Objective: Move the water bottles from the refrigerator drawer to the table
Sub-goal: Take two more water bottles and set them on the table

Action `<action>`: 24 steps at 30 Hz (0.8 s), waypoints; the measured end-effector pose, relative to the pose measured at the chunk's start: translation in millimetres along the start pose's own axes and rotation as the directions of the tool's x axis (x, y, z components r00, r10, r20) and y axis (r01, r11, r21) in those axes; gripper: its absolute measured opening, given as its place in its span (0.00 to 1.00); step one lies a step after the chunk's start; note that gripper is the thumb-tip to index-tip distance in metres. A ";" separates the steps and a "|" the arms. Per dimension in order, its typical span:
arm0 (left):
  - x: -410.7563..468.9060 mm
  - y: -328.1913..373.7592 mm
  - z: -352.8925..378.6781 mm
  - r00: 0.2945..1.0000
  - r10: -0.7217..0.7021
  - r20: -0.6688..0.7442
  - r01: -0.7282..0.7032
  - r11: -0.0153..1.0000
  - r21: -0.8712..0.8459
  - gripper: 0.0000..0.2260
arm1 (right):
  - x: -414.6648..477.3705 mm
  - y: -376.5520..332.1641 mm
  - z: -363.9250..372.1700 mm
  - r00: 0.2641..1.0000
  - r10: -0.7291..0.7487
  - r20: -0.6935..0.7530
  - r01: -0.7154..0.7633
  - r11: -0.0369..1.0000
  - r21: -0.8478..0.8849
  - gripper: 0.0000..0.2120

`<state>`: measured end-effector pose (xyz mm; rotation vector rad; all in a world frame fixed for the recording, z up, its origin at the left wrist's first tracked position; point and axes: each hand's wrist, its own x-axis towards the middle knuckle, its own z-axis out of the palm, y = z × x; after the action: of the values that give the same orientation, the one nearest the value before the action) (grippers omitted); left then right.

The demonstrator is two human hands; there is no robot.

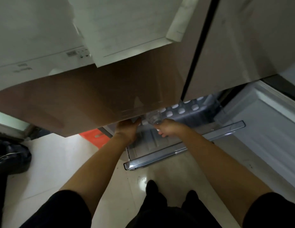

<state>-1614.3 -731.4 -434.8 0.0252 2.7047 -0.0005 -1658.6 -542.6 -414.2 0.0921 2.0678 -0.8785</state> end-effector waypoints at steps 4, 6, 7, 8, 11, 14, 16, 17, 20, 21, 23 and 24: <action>-3.9 8.6 -1.1 0.995 0.025 -0.095 -0.023 1.000 0.018 0.19 | -19.4 0.7 -4.9 0.999 -0.006 0.041 0.006 1.000 0.000 0.11; -16.6 11.3 -4.1 0.990 0.016 -0.140 -0.014 1.000 0.017 0.20 | -30.4 6.1 -5.4 0.999 -0.025 0.029 0.025 1.000 0.006 0.15; -26.1 13.3 -5.8 0.989 0.018 -0.148 -0.016 1.000 0.013 0.20 | -34.0 8.8 -5.4 0.999 -0.030 0.025 0.029 0.999 0.024 0.14; -34.1 14.6 -4.6 0.985 0.021 -0.171 -0.013 0.999 0.046 0.20 | -39.1 10.5 -5.2 0.999 -0.042 0.012 0.041 0.999 0.028 0.13; -51.8 15.3 -4.2 0.942 -0.009 -0.337 0.037 0.997 0.075 0.16 | -49.2 12.9 -8.0 0.991 -0.101 -0.089 0.094 0.992 -0.085 0.19; -70.7 18.1 -9.2 0.861 -0.046 -0.506 0.073 0.997 0.035 0.08 | -66.9 7.0 -15.5 0.961 -0.205 -0.188 0.142 0.943 -0.301 0.28; -85.3 24.2 -13.4 0.820 -0.052 -0.571 0.046 0.999 -0.024 0.08 | -79.9 2.9 -25.6 0.926 -0.254 -0.280 0.135 0.915 -0.381 0.28; -93.1 28.9 -16.9 0.798 -0.058 -0.599 0.020 0.997 -0.068 0.09 | -86.2 1.5 -31.3 0.898 -0.279 -0.339 0.125 0.902 -0.413 0.27; -107.8 40.4 -25.2 0.704 -0.098 -0.704 -0.065 0.977 -0.201 0.09 | -97.5 1.1 -46.9 0.819 -0.356 -0.449 0.070 0.840 -0.538 0.29; -110.2 43.0 -28.4 0.677 -0.128 -0.725 -0.086 0.964 -0.250 0.08 | -100.6 1.4 -50.2 0.805 -0.375 -0.460 0.045 0.812 -0.582 0.30; -110.2 46.8 -33.7 0.691 -0.173 -0.702 -0.118 0.931 -0.346 0.09 | -102.9 4.8 -52.7 0.797 -0.403 -0.451 0.007 0.752 -0.659 0.32; -109.3 48.3 -34.7 0.726 -0.176 -0.665 -0.122 0.918 -0.376 0.10 | -103.8 7.9 -52.1 0.795 -0.423 -0.436 0.002 0.720 -0.694 0.32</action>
<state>-1529.1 -684.9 -357.0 -0.1750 3.3949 0.6914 -1626.9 -479.4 -321.8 -0.3427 2.9091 -0.1682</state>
